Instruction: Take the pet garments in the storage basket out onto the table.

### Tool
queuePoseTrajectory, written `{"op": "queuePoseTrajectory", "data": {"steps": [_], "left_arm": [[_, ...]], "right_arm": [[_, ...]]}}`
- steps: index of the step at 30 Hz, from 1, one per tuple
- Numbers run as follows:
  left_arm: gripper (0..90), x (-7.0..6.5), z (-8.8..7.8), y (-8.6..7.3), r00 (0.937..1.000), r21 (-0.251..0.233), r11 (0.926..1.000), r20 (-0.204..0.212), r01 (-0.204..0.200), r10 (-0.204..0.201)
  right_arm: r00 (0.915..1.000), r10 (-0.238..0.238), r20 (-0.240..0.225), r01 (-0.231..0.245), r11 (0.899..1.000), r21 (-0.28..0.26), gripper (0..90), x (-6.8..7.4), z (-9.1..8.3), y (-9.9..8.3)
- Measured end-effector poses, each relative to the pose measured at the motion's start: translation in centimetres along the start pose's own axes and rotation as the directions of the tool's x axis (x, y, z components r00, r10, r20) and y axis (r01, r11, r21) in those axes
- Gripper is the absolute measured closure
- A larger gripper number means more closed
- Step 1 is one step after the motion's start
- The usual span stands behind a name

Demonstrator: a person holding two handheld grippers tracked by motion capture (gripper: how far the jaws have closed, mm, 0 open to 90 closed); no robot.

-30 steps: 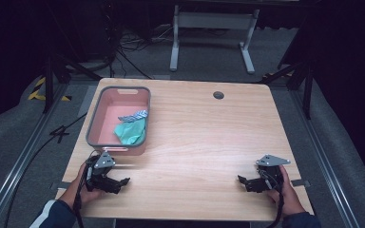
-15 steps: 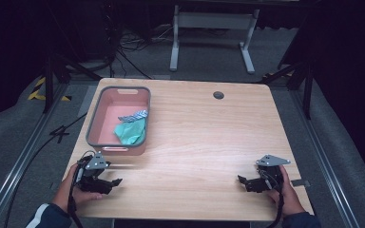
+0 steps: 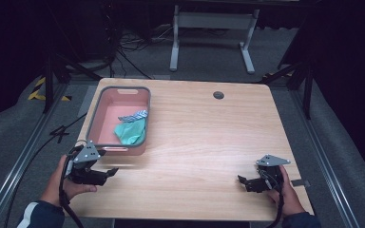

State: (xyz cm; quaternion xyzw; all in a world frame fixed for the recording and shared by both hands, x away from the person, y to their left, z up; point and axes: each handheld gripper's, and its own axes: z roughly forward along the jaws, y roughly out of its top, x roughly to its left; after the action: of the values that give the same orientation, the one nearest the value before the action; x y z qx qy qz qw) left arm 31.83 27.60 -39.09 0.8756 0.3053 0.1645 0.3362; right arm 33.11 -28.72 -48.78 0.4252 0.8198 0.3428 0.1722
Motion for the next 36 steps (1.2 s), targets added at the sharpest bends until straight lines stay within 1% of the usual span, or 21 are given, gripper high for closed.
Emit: {"op": "queuePoseTrajectory", "data": {"steps": [1,2,6,11,12,13,15,17,18,20,21,24,25,26,27,28,29,30,31,34,36], "left_arm": [[23.1,0.0,0.0,0.0,1.0,0.0,1.0,0.0,0.0,0.0],[23.0,0.3,-0.3,1.1,0.9997,-0.007,0.9997,-0.013,-0.021,0.021],[21.2,1.5,-0.3,3.4,0.9979,0.022,0.9985,-0.038,-0.051,0.052],[19.1,3.3,0.6,5.8,0.9972,0.077,0.9954,-0.043,-0.058,0.061],[19.1,3.3,0.6,5.8,0.9972,0.077,0.9954,-0.043,-0.058,0.061],[19.1,4.0,1.3,6.7,0.9969,0.103,0.9931,-0.049,-0.056,0.061],[19.0,4.9,2.0,7.3,0.9976,0.127,0.9904,-0.036,-0.054,0.059],[18.6,5.8,2.9,7.8,0.9992,0.146,0.9887,-0.011,-0.035,0.037],[18.6,6.2,3.4,8.1,0.9994,0.154,0.9875,-0.009,-0.032,0.034],[18.5,6.8,4.3,8.5,0.9991,0.187,0.9816,-0.009,-0.04,0.043],[18.5,6.8,4.3,8.5,0.9991,0.187,0.9816,-0.009,-0.04,0.043],[18.6,7.7,6.3,9.1,0.999,0.25,0.9671,0.01,-0.045,0.044],[18.7,7.9,6.9,9.2,0.9986,0.276,0.9597,0.006,-0.053,0.053],[19.1,7.9,7.5,9.2,0.9986,0.288,0.9563,0.003,-0.052,0.053],[19.1,8.2,8.1,9.2,0.9982,0.302,0.9515,0.017,-0.059,0.057],[19.3,8.3,8.6,9.2,0.9983,0.312,0.9483,0.016,-0.058,0.056],[20.4,8.5,9.2,9.1,0.9984,0.332,0.9416,0.02,-0.056,0.053],[20.4,8.7,9.6,9.1,0.9986,0.345,0.937,0.024,-0.053,0.048],[20.4,8.9,10.3,9.0,0.9994,0.36,0.9324,0.025,-0.03,0.022],[23.8,9.6,11.5,8.9,0.9995,0.397,0.9176,0.031,-0.005,-0.008],[24.4,10.2,12.2,8.8,0.9975,0.412,0.911,0.05,0.025,-0.05]], "right_arm": [[1.0,0.0,0.001,0.0,1.0,0.0,0.2,0.0,0.0,0.0],[1.0,0.001,0.002,-0.001,1.0,0.0,0.3,0.0,0.0,0.0],[1.0,0.002,0.002,-0.002,1.0,0.0,0.2,0.0,0.0,0.0],[1.0,0.001,0.001,-0.001,1.0,-0.001,0.3,0.0,0.0,0.0],[1.0,0.001,0.002,-0.001,1.0,-0.001,0.2,0.0,0.0,0.0],[1.0,0.002,0.001,-0.002,1.0,-0.001,0.3,0.0,0.0,0.0],[1.0,0.001,0.002,-0.001,1.0,-0.001,0.2,0.0,0.0,0.0],[1.0,0.002,0.002,-0.002,1.0,-0.001,0.3,0.0,0.0,0.0],[1.0,0.001,0.002,-0.001,1.0,-0.001,0.2,0.0,0.0,0.0],[1.0,0.001,0.002,-0.001,1.0,0.0,0.3,0.0,0.0,0.0],[1.0,0.001,0.002,-0.001,1.0,0.0,0.3,0.0,0.0,0.0],[1.0,0.001,0.003,-0.001,1.0,0.0,0.3,0.0,0.0,0.0],[1.0,0.001,0.003,-0.001,1.0,0.0,0.2,0.0,0.0,0.0],[1.0,0.001,0.003,-0.001,1.0,0.0,0.2,0.0,0.0,0.0],[1.0,0.001,0.003,-0.001,1.0,-0.001,0.2,0.0,0.0,0.0],[1.0,0.001,0.003,-0.001,1.0,-0.001,0.2,0.0,0.0,0.0],[1.0,0.001,0.003,-0.001,1.0,-0.001,0.2,0.0,0.0,0.0],[1.0,0.002,0.003,-0.002,1.0,0.0,0.2,0.0,0.0,-0.1],[1.0,0.001,0.003,-0.001,1.0,-0.001,0.2,0.0,0.0,-0.1],[1.0,0.001,0.003,-0.001,1.0,0.0,0.3,0.0,0.0,-0.1],[1.0,0.002,0.002,-0.002,1.0,-0.001,0.2,0.0,0.0,-0.1]]}}
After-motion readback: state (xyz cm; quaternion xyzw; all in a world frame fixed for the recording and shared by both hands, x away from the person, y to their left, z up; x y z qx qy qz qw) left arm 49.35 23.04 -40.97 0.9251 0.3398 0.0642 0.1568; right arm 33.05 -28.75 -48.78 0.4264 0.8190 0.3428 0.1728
